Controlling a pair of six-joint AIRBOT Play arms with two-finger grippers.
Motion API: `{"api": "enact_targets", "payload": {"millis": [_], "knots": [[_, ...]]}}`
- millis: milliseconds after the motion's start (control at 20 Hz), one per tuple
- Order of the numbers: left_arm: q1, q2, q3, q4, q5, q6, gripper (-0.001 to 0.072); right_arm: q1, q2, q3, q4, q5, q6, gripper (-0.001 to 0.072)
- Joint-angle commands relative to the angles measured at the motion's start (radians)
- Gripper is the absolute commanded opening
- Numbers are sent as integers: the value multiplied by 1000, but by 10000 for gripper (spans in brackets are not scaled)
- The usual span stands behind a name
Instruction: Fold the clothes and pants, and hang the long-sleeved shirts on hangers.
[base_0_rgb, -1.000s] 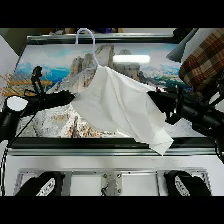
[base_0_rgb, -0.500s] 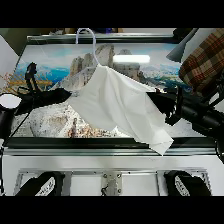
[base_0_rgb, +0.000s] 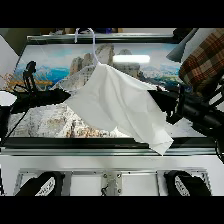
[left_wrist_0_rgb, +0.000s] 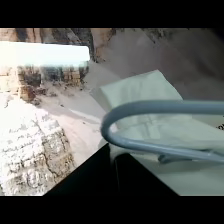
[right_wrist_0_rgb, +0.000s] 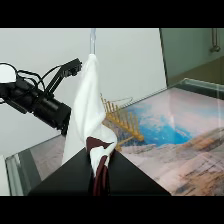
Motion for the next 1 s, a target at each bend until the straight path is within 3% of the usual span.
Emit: {"api": "enact_targets", "payload": {"millis": [0, 200, 500, 950], "knots": [[-64, 0, -3, -24, 2, 3, 17, 6, 0, 1, 55, -4, -19, 13], [-87, 0, -3, -18, 76, 2, 17, 14, 5, 1, 29, -6, -18, 13], [47, 0, -3, -17, 68, 2, 17, 14, 12, 1, -6, -3, -5, 13], [111, 0, 21, -14, 23, 8, 18, 14, 13, 1, -84, -3, -2, 13]]}}
